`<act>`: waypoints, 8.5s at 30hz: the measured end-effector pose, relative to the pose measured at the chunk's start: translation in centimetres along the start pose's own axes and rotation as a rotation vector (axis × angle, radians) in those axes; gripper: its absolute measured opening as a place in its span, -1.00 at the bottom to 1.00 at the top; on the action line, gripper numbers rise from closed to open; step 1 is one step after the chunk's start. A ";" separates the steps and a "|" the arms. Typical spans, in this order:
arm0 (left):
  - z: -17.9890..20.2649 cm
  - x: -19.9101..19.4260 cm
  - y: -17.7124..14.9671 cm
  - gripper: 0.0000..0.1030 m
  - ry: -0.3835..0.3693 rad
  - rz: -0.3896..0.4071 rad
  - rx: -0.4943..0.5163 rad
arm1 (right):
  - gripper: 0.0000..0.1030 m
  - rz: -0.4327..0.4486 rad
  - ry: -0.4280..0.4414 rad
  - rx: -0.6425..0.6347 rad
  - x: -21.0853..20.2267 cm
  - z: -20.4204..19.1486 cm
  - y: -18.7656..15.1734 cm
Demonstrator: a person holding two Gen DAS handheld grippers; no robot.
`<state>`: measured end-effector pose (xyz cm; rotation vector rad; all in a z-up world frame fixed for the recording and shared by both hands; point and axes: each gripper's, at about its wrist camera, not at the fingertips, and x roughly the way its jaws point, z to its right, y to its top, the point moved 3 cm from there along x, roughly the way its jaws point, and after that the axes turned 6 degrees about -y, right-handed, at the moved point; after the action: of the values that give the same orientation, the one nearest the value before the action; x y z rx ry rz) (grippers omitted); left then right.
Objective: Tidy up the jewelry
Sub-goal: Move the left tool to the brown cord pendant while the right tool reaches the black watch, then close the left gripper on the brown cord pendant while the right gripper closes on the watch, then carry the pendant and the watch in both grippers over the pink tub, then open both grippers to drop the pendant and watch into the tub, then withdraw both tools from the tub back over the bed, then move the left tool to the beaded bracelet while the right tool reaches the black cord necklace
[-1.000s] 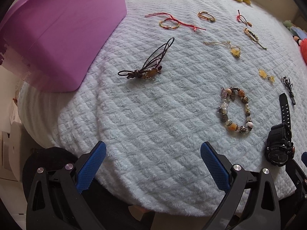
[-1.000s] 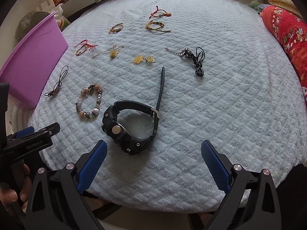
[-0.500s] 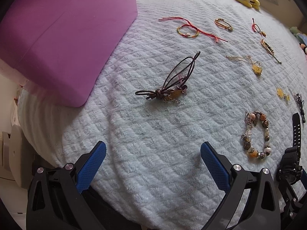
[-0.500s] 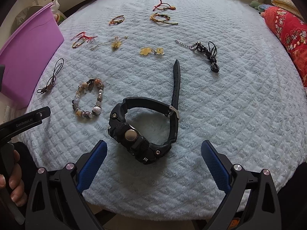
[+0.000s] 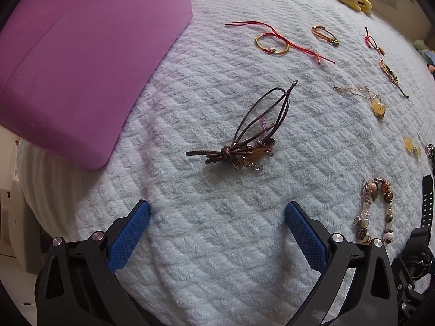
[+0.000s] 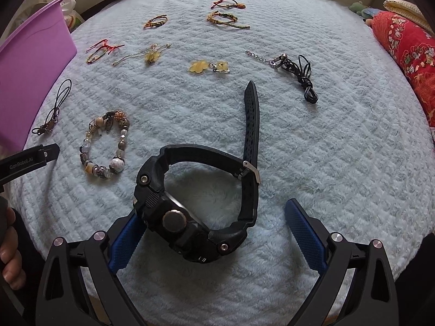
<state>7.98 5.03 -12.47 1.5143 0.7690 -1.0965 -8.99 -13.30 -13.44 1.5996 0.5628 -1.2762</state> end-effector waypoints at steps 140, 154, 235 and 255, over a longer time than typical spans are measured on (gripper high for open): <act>-24.8 -14.7 15.6 0.63 0.083 0.115 -0.310 | 0.36 0.101 0.327 -0.552 -14.2 -37.1 26.6; -18.6 -18.2 11.3 0.76 0.042 0.168 -0.270 | 0.36 0.169 0.311 -0.433 -16.5 -23.1 20.9; 11.3 -1.6 -2.5 0.84 -0.054 0.047 -0.130 | 0.43 0.143 0.085 -0.126 2.3 10.4 9.7; 11.5 0.0 -1.8 0.90 -0.026 0.112 -0.125 | 0.43 0.155 0.044 -0.156 4.3 9.4 11.1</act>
<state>3.55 -5.74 -13.30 1.4181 0.7131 -0.9658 -2.87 -27.11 -12.69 1.5136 0.5414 -1.0591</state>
